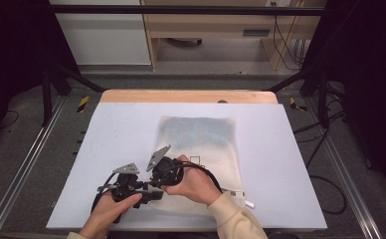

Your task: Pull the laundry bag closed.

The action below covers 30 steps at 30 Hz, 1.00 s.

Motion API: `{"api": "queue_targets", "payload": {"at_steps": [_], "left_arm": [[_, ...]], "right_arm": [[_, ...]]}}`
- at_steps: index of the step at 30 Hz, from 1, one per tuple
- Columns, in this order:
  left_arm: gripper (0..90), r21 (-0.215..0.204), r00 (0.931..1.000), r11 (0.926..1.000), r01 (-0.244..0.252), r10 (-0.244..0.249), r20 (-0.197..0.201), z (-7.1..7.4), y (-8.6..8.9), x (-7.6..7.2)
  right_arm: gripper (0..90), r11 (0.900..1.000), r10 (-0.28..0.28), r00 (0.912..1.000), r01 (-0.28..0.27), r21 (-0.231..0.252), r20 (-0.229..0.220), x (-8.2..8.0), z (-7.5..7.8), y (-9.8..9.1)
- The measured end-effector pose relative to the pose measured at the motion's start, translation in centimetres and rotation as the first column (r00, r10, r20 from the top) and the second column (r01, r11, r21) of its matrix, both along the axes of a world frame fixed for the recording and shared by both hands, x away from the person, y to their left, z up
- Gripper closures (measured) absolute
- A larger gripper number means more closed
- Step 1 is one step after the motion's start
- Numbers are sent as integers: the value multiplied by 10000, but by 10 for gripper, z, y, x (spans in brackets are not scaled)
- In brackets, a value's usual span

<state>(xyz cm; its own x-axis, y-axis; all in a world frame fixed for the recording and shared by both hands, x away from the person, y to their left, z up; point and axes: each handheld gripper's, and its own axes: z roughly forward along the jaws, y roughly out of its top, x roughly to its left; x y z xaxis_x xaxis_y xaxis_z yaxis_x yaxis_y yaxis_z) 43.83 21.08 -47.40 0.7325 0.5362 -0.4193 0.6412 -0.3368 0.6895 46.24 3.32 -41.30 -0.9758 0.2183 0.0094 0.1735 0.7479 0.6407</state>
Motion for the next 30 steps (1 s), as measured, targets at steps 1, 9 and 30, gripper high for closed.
{"api": "queue_targets", "payload": {"at_steps": [1, 9, 30], "left_arm": [[423, 0, 10000, 10000, 0, 0, 0, 0, 0, 0], [422, -278, 9997, 9994, 214, -217, -91, -2, -4, 2], [616, -457, 9994, 9989, 55, -71, -349, -7, -2, 9]], "right_arm": [[817, 10000, 15, 10000, -15, 2, 13, 0, 0, 0], [818, 10000, 12, 10000, -12, -33, 19, 0, 0, 0], [818, 10000, -46, 10000, 47, -72, 25, 0, 0, 0]]}}
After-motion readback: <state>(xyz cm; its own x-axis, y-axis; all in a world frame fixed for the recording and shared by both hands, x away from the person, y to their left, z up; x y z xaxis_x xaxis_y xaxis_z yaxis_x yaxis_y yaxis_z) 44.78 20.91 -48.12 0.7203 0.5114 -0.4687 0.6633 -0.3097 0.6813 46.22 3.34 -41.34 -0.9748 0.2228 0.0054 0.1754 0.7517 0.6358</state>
